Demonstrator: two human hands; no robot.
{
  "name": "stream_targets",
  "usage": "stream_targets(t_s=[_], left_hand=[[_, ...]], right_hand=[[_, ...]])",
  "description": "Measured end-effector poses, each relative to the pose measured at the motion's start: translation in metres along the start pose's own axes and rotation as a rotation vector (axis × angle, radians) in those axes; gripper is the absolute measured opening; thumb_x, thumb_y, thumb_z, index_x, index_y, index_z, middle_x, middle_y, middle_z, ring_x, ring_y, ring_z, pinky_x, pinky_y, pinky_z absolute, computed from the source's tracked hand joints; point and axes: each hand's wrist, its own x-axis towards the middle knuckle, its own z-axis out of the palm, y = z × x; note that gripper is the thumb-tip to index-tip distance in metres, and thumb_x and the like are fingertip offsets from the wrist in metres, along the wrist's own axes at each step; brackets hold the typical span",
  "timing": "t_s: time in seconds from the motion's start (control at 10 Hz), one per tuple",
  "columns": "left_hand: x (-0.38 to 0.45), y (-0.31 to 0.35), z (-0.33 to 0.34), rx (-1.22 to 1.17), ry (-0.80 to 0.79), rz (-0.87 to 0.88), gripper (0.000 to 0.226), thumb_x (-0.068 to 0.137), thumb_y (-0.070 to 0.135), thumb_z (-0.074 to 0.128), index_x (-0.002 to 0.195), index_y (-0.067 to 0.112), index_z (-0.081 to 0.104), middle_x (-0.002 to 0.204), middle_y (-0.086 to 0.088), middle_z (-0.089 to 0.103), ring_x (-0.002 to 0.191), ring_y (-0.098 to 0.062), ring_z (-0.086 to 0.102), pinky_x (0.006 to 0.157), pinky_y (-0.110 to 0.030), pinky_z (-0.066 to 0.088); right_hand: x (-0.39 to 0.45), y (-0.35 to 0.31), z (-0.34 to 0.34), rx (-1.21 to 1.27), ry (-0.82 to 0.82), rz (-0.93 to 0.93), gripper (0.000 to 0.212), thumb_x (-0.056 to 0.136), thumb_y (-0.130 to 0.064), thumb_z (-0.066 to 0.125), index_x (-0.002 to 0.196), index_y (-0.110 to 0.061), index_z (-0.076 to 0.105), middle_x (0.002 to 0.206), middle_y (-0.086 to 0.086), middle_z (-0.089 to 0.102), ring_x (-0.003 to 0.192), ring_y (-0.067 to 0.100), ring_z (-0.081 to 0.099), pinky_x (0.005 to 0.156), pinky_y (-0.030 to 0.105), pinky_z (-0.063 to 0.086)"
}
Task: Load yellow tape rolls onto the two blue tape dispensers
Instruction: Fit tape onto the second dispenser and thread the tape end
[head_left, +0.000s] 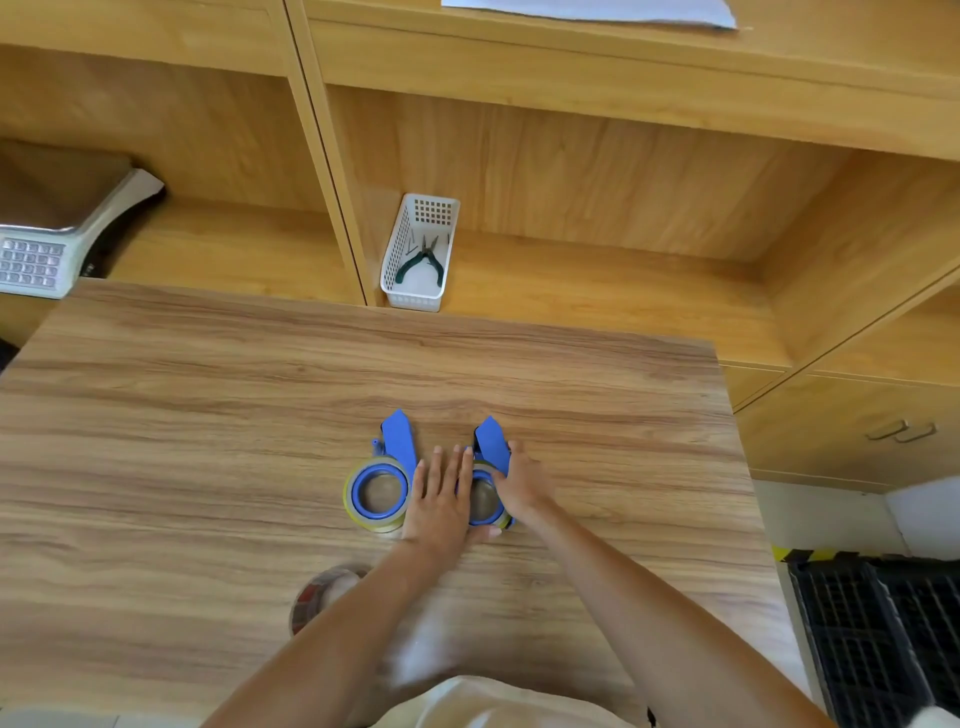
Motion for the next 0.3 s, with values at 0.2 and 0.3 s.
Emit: stream_targets(t_s=[0.2,0.3], left_hand=[[-0.009,-0.003,-0.008,0.002,0.082,0.004,0.107,0.085,0.075,0.038,0.148,0.015,-0.025,0.165,-0.007,0.002,0.151,-0.033,0.003,0.121,-0.049,0.005],[-0.011,-0.007,-0.020,-0.052,0.167,-0.018,0.107,0.085,0.071,0.048,0.152,0.018,-0.018,0.165,-0.004,0.004,0.151,-0.033,0.008,0.120,-0.049,0.010]], right_hand=[[-0.010,-0.002,-0.010,-0.108,-0.097,-0.013,0.060,0.096,-0.026,0.050,0.148,-0.010,0.027,0.144,0.011,0.047,0.128,0.031,0.048,0.103,0.041,0.043],[-0.020,-0.008,-0.018,-0.155,0.004,-0.109,0.061,0.096,-0.024,0.051,0.150,-0.010,0.024,0.151,0.009,0.035,0.137,0.030,0.034,0.112,0.040,0.032]])
